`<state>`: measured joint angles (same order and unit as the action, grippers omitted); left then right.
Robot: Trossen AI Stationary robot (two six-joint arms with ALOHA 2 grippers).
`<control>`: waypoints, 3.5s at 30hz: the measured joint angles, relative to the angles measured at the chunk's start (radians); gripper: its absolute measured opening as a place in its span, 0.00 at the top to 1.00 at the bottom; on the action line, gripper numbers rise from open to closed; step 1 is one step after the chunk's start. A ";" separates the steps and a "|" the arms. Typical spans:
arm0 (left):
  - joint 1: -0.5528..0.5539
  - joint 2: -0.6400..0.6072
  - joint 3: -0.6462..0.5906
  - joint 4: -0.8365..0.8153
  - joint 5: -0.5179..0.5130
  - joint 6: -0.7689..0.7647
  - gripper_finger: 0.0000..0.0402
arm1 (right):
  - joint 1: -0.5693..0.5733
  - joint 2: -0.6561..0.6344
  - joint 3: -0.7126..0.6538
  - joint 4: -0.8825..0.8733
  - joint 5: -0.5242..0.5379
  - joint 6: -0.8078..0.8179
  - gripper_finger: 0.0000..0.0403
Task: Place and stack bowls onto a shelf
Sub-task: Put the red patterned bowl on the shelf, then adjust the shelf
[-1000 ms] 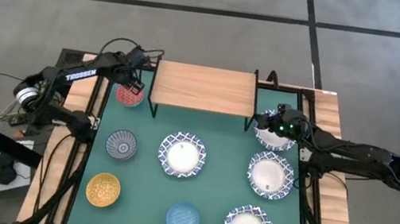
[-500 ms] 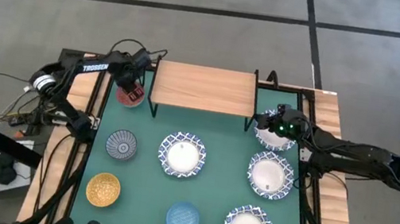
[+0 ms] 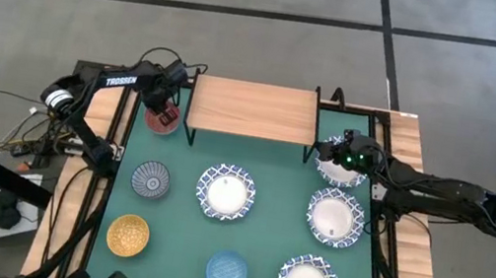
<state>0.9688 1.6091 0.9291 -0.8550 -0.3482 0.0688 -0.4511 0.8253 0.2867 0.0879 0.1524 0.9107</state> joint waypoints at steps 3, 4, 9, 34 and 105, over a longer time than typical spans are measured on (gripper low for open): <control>-0.001 -0.021 0.025 -0.038 -0.009 -0.040 0.92 | 0.000 0.000 0.000 0.000 -0.001 0.005 0.50; -0.003 -0.030 0.034 -0.051 -0.010 -0.060 0.92 | 0.000 0.000 0.000 0.000 -0.001 0.005 0.51; -0.017 -0.088 0.100 -0.127 -0.115 -0.130 0.98 | 0.000 0.000 0.000 0.002 -0.004 0.006 0.55; -0.083 -0.332 0.658 0.022 0.283 -0.169 0.99 | 0.000 0.000 0.000 0.002 -0.021 0.078 0.61; -0.415 0.004 0.961 -0.333 0.144 -0.331 0.57 | 0.058 0.004 0.000 0.098 0.058 -0.368 0.70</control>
<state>0.5535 1.6127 1.8900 -1.1885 -0.2039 -0.2621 -0.3932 0.8293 0.2867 0.1857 0.2105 0.5423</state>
